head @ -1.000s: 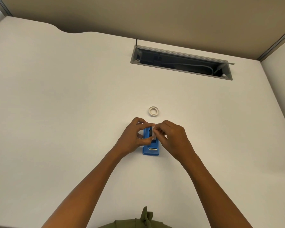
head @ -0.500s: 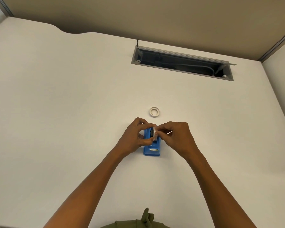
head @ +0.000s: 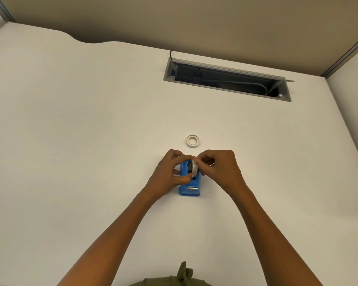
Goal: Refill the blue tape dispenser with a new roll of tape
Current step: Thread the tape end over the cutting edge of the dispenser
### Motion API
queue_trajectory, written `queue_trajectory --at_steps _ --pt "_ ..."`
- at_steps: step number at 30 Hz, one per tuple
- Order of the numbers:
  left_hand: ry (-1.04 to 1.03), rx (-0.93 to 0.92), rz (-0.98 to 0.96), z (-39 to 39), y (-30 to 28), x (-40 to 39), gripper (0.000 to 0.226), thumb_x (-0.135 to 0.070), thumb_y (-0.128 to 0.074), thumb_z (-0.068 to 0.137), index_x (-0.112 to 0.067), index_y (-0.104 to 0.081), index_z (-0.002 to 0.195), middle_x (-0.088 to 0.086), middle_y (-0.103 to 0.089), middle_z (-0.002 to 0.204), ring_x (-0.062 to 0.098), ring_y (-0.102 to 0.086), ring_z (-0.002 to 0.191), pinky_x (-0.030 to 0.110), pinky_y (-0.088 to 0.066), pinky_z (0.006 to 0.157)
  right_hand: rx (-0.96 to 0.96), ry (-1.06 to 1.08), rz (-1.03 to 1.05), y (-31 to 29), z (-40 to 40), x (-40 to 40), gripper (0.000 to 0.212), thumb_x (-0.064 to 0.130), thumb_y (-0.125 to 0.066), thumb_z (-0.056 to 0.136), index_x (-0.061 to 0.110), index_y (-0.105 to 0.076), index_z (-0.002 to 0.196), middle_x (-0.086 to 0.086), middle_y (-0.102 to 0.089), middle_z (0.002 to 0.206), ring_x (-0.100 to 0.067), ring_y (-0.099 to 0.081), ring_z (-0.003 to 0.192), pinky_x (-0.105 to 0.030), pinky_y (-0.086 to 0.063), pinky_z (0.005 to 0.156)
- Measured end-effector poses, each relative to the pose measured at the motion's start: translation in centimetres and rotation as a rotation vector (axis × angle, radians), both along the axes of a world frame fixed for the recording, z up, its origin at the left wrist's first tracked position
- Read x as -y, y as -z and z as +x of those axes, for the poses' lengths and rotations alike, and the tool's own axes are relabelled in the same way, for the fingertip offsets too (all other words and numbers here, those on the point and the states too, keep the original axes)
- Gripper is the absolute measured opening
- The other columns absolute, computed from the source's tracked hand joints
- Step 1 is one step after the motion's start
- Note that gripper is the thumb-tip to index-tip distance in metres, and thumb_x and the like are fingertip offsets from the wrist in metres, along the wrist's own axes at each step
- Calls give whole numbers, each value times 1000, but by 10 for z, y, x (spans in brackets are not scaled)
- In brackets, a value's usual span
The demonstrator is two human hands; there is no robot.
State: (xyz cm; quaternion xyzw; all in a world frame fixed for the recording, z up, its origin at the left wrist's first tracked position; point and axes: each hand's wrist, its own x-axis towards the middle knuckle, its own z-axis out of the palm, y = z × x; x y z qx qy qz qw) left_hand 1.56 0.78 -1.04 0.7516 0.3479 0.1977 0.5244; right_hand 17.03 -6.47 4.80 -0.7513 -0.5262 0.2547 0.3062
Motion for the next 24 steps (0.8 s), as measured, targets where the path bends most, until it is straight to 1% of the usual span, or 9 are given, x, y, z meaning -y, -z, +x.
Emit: queue_trajectory --at_steps 1,3,6,9,13,14,17,21,24 --pt "1 10 -6 -1 1 1 52 -18 -75 72 -43 -53 112 -5 -44 113 1 -51 97 4 -45 71 -75 38 -1 1 0 1 5 15 -68 82 11 -72 83 -4 -72 70 -10 -66 56 -16 -55 61" --pt "11 27 -19 -2 3 3 57 -20 -75 73 -48 -48 115 -6 -42 116 -1 -50 101 4 -45 74 -229 112 15 4 1 3 5 15 -67 84 13 -72 85 -5 -71 71 -13 -69 57 -23 -59 61" --pt "11 36 -35 -4 5 4 64 -26 -76 73 -46 -43 125 -7 -42 118 -2 -49 104 4 -45 77 -378 174 64 6 0 10 11 14 -68 83 15 -73 93 -6 -73 84 -17 -71 67 -35 -62 64" --pt "-15 13 -32 -4 9 4 67 -35 -76 71 -37 -45 130 -6 -44 116 4 -51 101 3 -45 76 -288 108 67 8 0 15 17 13 -74 77 14 -75 95 -5 -72 90 -19 -69 73 -36 -61 63" --pt "-38 17 -21 -3 13 4 63 -35 -77 69 -47 -42 120 -5 -47 116 5 -52 98 4 -46 74 -43 4 110 10 -1 13 20 15 -79 73 13 -76 92 -3 -68 84 -12 -60 70 -12 -46 59" --pt "-42 14 -19 -3 13 4 63 -36 -77 69 -50 -42 119 -5 -47 116 5 -52 98 3 -46 73 -7 -8 135 11 -1 12 18 15 -78 73 12 -76 90 -4 -68 83 -11 -59 69 -9 -43 58" --pt "-41 18 -28 -3 14 4 63 -37 -77 70 -59 -39 115 -7 -46 115 3 -51 99 3 -45 74 58 -43 182 10 -1 11 12 14 -77 75 11 -76 87 -7 -69 80 -14 -59 68 -13 -43 57" --pt "-46 19 -35 -2 15 4 60 -39 -76 69 -66 -39 109 -8 -46 113 5 -52 99 6 -48 73 68 -47 178 9 -1 8 9 14 -75 77 11 -76 86 -6 -71 79 -12 -60 65 -13 -43 56" --pt "-60 26 -48 -2 15 4 60 -36 -78 68 -69 -40 101 -9 -46 111 5 -53 97 5 -48 71 -86 33 106 11 0 7 11 16 -74 78 14 -75 88 -3 -74 83 -8 -64 69 -14 -50 61"
